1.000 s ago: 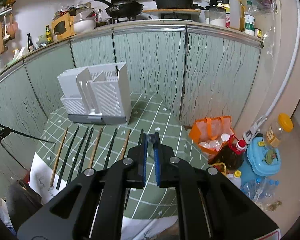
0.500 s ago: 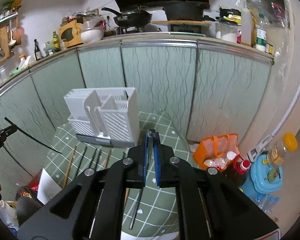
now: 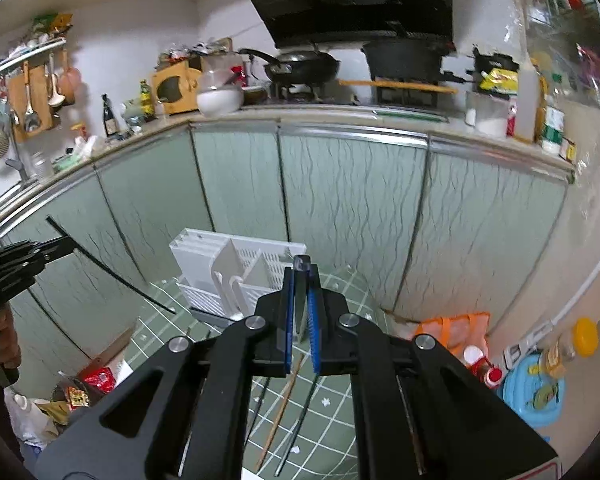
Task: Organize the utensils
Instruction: 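Lift and carry the black chopsticks in both tools toward the utensil holder, then lower left tool's chopstick into the holder and open while right tool releases its chopstick there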
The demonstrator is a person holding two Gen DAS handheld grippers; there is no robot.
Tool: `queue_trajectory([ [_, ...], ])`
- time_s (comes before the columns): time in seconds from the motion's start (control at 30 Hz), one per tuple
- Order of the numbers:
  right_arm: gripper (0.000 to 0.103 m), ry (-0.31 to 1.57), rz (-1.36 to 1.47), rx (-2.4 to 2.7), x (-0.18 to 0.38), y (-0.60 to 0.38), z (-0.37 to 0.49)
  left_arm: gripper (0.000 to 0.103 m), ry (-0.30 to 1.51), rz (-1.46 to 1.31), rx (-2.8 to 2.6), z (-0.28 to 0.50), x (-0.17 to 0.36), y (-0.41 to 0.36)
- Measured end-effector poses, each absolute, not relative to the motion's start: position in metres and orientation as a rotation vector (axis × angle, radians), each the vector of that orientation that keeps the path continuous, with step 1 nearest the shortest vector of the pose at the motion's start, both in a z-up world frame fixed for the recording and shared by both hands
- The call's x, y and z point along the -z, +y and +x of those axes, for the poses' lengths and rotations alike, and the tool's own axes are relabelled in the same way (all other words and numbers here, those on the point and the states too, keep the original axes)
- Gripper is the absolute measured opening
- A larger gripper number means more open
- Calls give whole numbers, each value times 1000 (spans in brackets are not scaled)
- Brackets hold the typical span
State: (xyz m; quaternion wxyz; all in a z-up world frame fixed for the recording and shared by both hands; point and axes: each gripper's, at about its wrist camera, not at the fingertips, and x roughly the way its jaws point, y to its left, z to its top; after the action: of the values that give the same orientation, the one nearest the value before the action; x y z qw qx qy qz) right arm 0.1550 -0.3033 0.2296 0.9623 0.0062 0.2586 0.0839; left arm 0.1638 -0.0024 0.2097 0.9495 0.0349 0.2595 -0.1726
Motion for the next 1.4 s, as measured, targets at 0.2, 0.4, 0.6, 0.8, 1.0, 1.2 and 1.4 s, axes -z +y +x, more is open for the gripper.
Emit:
queue_trajectory([
  [0.2,6,504,-22,-231,-259,-295,175,8,495,73,412,187,-239,-15],
  [0.4,6,489,-27,-256,-269,-295,204,8,463,76,449,211,-252,-27],
  [0.6,6,512,-13,-283,-259,-299,236,8,445,93,497,232,-252,-46],
  [0.8,6,539,0,-302,-240,-301,264,8,460,115,513,255,-238,-69],
  [1.0,6,582,1,-307,-212,-299,288,8,503,121,545,276,-207,-87],
  [1.2,6,616,12,-323,-182,-300,303,8,541,144,570,293,-171,-100],
  [1.4,6,640,18,-338,-161,-299,311,8,573,134,573,307,-147,-101],
])
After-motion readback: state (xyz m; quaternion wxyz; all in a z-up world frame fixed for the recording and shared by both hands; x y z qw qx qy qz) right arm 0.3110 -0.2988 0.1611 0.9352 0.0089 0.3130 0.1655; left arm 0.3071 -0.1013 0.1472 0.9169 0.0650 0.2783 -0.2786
